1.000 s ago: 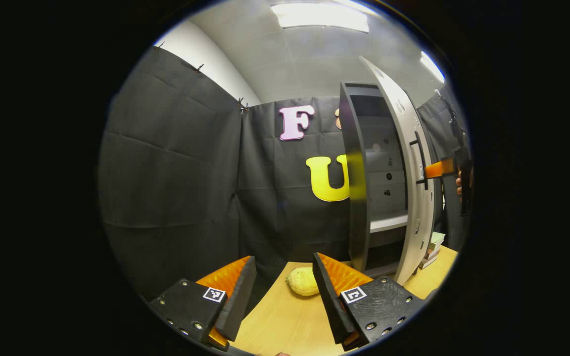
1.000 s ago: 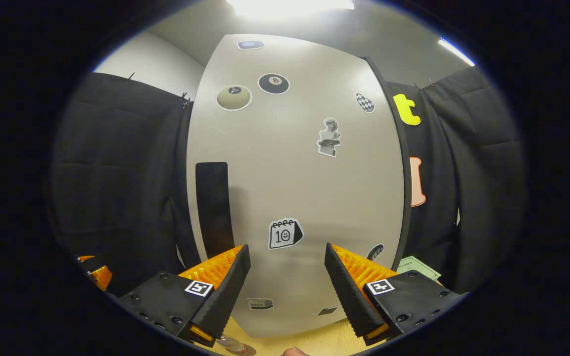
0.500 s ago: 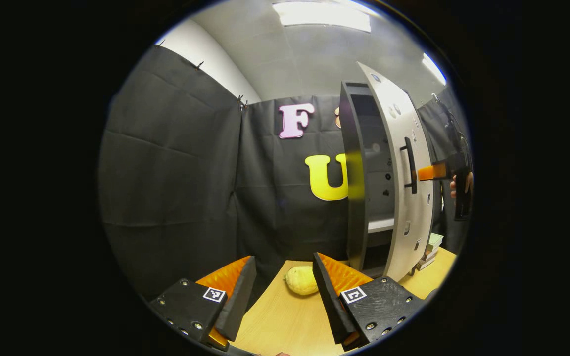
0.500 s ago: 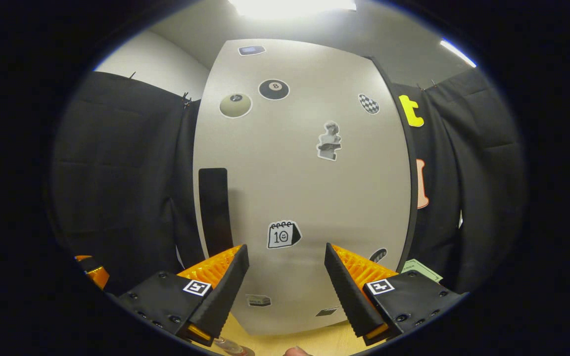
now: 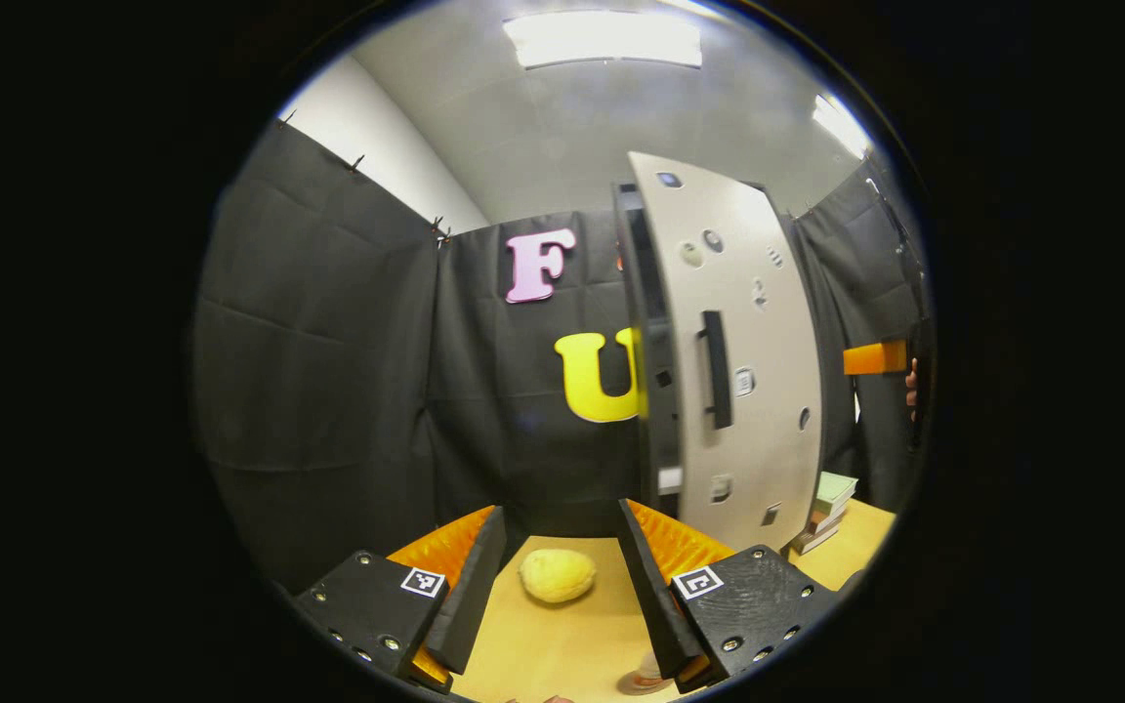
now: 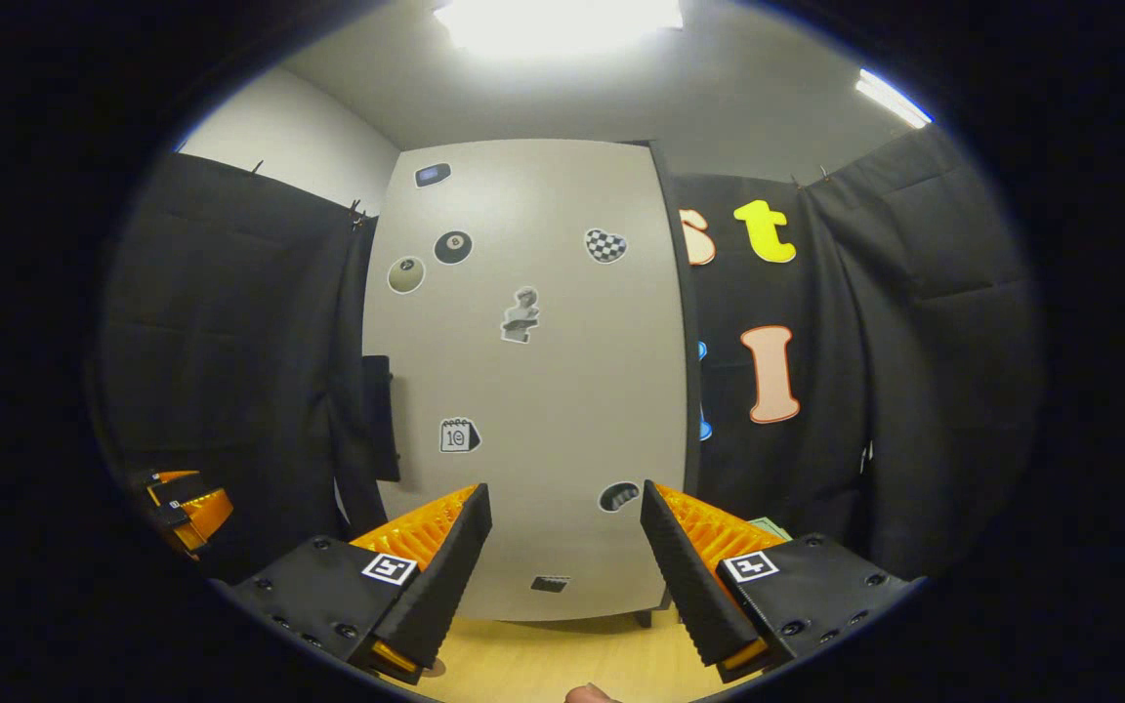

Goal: Open the cabinet door with the right hand, grasp the bottle in the cabinet with the left hand and place it on the coaster, then close the cabinet door with the right hand.

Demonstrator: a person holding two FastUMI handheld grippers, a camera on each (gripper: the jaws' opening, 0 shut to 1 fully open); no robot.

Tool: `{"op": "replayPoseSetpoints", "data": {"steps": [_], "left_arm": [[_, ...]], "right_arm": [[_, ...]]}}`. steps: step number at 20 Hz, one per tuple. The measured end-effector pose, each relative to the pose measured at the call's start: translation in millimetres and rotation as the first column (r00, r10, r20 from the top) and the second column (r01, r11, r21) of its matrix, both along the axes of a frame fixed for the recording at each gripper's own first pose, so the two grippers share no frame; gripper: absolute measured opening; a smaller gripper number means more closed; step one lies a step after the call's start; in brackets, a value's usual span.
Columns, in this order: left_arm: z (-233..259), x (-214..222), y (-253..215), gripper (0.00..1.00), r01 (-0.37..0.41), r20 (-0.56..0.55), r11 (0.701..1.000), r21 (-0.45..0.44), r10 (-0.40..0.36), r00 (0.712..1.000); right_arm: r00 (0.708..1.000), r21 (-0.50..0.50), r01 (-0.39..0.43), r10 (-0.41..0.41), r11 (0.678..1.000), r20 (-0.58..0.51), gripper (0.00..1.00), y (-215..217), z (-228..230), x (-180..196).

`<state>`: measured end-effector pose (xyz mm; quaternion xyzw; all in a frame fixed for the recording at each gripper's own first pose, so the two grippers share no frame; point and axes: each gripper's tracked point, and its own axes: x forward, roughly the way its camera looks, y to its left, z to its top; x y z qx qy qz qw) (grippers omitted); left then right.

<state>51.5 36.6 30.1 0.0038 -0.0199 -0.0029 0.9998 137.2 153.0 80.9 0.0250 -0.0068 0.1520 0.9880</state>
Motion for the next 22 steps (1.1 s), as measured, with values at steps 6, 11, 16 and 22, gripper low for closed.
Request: {"op": "replayPoseSetpoints", "data": {"steps": [6, 11, 16, 22], "left_arm": [[24.7, -27.2, -76.7, 0.67, 0.040, 0.020, 0.999, -0.020, -0.040, 0.999], [34.4, -54.0, -103.8, 0.67, 0.015, 0.019, 1.000, 0.005, -0.015, 1.000], [39.8, -60.7, -108.7, 0.66, 0.022, 0.016, 0.999, 0.025, -0.023, 1.000], [43.1, -65.6, -94.3, 0.66, 0.031, 0.021, 0.999, 0.024, -0.032, 0.999]], "right_arm": [[0.998, -0.037, 0.061, -0.060, 0.997, 0.037, 0.98, -102.2, -9.5, -36.7], [0.998, -0.050, 0.069, -0.068, 0.996, 0.018, 0.98, -159.1, -30.1, -65.4], [0.995, -0.051, 0.098, -0.099, 0.994, -0.018, 0.98, -181.9, -48.7, -81.9], [0.993, -0.033, 0.117, -0.117, 0.993, -0.015, 0.98, -177.0, -45.2, -95.4]]}}
